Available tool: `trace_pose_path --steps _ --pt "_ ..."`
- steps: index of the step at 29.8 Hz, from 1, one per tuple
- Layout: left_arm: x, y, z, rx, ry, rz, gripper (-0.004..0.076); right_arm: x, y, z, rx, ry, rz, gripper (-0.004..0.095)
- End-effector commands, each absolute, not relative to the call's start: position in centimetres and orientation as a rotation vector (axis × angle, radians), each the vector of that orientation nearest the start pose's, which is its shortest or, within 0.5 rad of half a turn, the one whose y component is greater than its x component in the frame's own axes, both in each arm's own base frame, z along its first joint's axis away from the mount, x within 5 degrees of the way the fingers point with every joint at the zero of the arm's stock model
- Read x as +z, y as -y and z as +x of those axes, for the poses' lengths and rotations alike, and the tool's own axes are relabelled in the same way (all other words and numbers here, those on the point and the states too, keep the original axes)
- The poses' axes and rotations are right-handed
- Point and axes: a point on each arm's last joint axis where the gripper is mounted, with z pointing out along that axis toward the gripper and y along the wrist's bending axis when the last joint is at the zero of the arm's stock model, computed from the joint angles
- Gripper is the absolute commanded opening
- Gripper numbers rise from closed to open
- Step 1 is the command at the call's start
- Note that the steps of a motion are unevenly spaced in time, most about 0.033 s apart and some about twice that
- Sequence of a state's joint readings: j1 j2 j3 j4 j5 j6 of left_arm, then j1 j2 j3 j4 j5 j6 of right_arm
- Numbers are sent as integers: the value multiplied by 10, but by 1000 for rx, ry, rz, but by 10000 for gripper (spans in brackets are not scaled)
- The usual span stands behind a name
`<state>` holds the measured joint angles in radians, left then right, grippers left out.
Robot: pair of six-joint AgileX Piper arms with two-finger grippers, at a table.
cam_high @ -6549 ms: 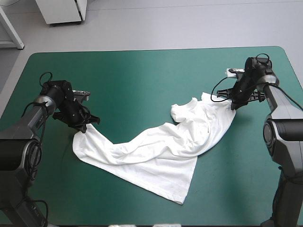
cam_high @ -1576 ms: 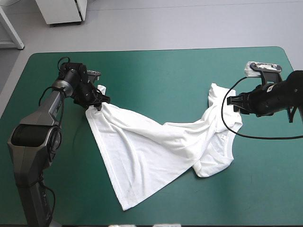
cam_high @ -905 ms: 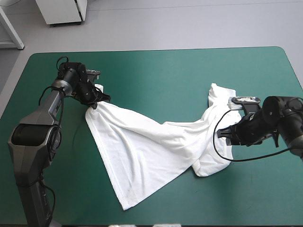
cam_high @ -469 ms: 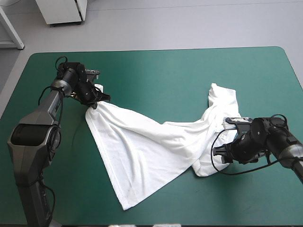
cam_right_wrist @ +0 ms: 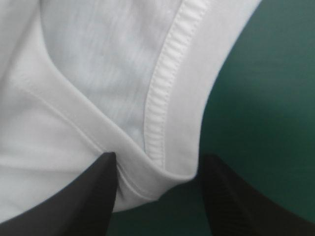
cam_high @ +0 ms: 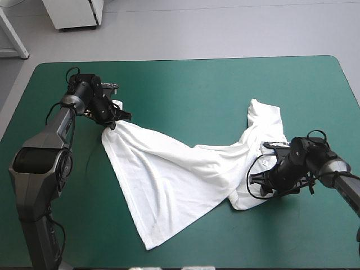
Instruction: Fold the cloth
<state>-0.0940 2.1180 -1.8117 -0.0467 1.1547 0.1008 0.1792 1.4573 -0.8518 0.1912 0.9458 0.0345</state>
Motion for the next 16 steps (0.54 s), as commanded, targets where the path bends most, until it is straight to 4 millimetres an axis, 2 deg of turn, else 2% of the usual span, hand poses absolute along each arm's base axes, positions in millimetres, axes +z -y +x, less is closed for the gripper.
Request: trace_pose_path --steps 1,2,6,9,11,14,16 --pt "247 44 445 -62 -2842 247 -9 214 -62 243 321 -3022 -32 376" --pt "247 45 445 -70 -2842 245 -9 212 -62 243 324 -3030 -29 324" --pt "247 46 445 -83 -2842 241 -9 210 -62 242 317 -3043 -44 -23" --pt "251 45 443 -83 -2847 247 -9 215 -62 243 321 -3027 -47 -17" --pt "261 45 441 -85 -2844 263 -9 225 -62 246 324 -2995 -54 -17" --pt "290 46 437 -98 -2790 278 -9 257 -62 251 313 -2895 -87 -17" --pt "316 46 431 -97 -2739 278 -9 287 -59 256 268 -2812 -117 -17"
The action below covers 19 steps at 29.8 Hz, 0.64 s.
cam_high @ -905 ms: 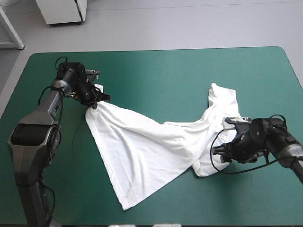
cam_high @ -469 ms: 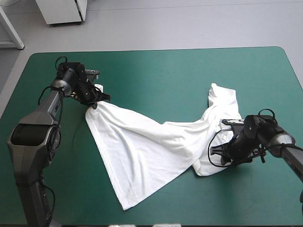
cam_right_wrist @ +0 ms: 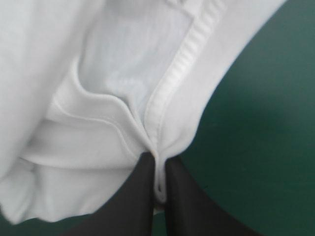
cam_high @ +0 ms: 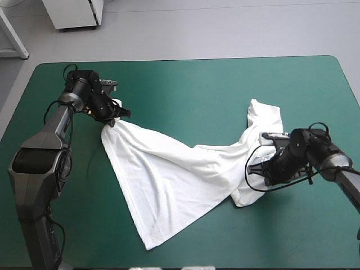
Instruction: Fold the cloth
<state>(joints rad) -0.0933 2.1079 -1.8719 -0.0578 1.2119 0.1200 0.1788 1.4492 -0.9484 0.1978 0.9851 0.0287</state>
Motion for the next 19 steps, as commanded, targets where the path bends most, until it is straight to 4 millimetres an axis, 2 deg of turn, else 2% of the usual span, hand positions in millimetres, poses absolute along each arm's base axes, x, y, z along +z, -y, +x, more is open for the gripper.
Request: trace_pose_path --steps 1,6,10,14,19 --pt "330 45 428 -96 -2711 278 -9 303 -58 259 248 -2769 -129 -17" --pt "407 43 399 -94 -2520 272 -9 384 -49 262 111 -2555 -181 -17" --pt "472 40 362 -89 -2328 261 -9 448 -46 258 87 -2356 -181 -17" --pt "533 36 314 -85 -2120 249 -9 512 -43 241 90 -2130 -197 -17" --pt "597 37 252 -162 -1816 248 -9 575 -39 208 87 -1882 -242 -17"
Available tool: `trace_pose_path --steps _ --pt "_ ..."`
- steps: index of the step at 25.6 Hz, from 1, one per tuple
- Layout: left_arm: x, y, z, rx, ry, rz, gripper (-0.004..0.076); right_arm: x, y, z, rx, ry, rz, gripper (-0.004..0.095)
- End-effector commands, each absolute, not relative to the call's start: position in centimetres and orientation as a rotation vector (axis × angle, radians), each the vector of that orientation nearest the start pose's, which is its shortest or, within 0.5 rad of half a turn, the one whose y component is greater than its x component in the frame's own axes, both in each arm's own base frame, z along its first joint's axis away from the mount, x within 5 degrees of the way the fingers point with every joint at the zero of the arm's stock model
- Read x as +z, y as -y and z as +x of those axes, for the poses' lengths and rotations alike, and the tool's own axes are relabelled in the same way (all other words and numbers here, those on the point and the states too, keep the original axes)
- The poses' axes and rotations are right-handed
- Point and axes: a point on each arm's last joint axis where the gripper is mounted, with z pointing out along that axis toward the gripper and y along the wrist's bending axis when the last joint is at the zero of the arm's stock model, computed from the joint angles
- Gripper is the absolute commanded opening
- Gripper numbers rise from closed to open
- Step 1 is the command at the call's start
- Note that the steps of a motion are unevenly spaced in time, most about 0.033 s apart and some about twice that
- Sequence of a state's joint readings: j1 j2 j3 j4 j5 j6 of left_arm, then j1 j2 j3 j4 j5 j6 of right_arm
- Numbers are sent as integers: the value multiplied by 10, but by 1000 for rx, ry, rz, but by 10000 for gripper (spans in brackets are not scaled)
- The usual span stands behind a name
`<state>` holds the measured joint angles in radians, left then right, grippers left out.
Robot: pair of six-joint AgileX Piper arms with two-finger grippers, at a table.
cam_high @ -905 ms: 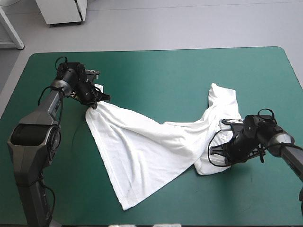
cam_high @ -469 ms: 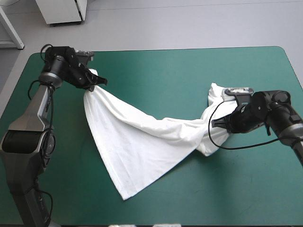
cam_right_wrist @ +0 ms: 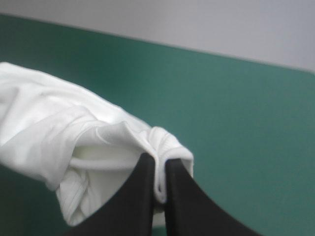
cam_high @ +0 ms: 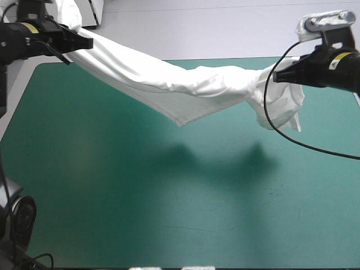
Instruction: Fold the cloth
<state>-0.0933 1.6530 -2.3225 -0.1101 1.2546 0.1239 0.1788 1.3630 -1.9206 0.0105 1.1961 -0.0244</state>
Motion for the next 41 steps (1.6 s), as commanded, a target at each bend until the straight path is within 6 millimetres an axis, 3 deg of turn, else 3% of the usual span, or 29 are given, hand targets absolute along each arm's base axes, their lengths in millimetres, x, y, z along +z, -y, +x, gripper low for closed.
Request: trace_pose_path --steps 1,7,11,17,24,27,29,32,36,37,41 --pt "609 37 239 -175 -1747 247 -9 587 -39 199 96 -1825 -257 -17" --pt "655 33 171 -198 -1474 246 -9 643 -35 142 141 -1542 -297 -17" --pt "666 31 144 -182 -1402 252 -9 657 -31 119 142 -1461 -291 -17" --pt "661 31 139 -177 -1453 270 -9 647 -32 121 146 -1569 -310 -17" --pt "636 33 162 -194 -1668 281 -9 625 -47 142 314 -1692 -342 -17" --pt "611 37 178 -241 -1801 293 -9 607 -51 146 373 -1777 -340 -17" --pt "577 39 196 -247 -1952 314 -9 591 -52 152 387 -1848 -342 -17" --pt "542 41 219 -253 -2069 313 -9 575 -52 167 347 -1924 -328 -17" --pt "470 46 286 -259 -2210 284 -9 522 -48 234 139 -2100 -281 -17" --pt "442 48 312 -262 -2289 286 -9 496 -50 266 95 -2169 -272 -17" --pt "390 52 361 -264 -2405 284 -9 441 -58 328 48 -2287 -261 -17"
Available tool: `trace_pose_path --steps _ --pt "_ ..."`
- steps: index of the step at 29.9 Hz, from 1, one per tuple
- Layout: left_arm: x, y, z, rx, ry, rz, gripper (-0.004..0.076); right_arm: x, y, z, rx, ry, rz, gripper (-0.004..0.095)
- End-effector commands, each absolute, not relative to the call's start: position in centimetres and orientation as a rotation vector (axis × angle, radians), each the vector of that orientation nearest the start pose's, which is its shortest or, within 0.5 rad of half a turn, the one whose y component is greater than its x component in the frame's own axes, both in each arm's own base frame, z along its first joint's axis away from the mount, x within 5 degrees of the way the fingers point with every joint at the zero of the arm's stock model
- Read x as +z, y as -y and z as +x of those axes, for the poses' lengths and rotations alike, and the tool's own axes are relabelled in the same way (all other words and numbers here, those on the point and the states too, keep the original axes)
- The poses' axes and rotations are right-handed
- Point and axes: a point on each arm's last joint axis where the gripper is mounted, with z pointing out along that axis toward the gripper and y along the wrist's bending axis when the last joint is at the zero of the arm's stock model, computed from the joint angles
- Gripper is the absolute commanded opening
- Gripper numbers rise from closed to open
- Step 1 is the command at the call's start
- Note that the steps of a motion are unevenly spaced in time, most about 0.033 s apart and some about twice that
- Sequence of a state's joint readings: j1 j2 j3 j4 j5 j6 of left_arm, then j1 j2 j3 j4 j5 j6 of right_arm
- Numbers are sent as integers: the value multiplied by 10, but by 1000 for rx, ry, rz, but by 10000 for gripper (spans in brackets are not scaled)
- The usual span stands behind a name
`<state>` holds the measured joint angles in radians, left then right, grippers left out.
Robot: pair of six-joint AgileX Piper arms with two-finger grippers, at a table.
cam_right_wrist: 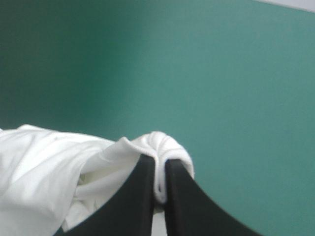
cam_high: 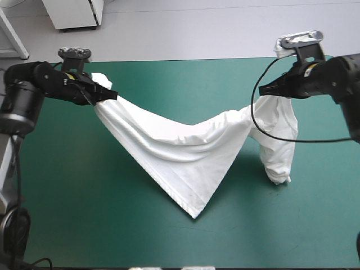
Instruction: Fold the cloth
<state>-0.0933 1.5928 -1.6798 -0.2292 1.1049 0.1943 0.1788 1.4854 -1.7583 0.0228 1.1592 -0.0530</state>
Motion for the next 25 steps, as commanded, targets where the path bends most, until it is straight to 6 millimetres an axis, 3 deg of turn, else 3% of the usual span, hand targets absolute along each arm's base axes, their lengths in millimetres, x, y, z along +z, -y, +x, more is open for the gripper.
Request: trace_pose_path --steps 1,6,12,16,20,22,25 --pt "379 52 370 -265 -2423 280 -9 430 -60 341 43 -2304 -264 -17" --pt "321 55 410 -263 -2524 260 -9 367 -71 404 48 -2397 -260 -17" --pt "280 52 433 -181 -2568 275 -9 320 -74 443 56 -2478 -181 -17" --pt "269 51 444 -151 -2523 263 -9 307 -71 453 44 -2476 -107 -17" --pt "269 51 451 -147 -2466 220 8 307 -69 454 12 -2473 -106 15" --pt "270 50 452 -139 -2444 231 74 306 -69 452 7 -2490 -134 110" --pt "269 51 451 -143 -2467 233 239 302 -72 447 48 -2561 -122 304"
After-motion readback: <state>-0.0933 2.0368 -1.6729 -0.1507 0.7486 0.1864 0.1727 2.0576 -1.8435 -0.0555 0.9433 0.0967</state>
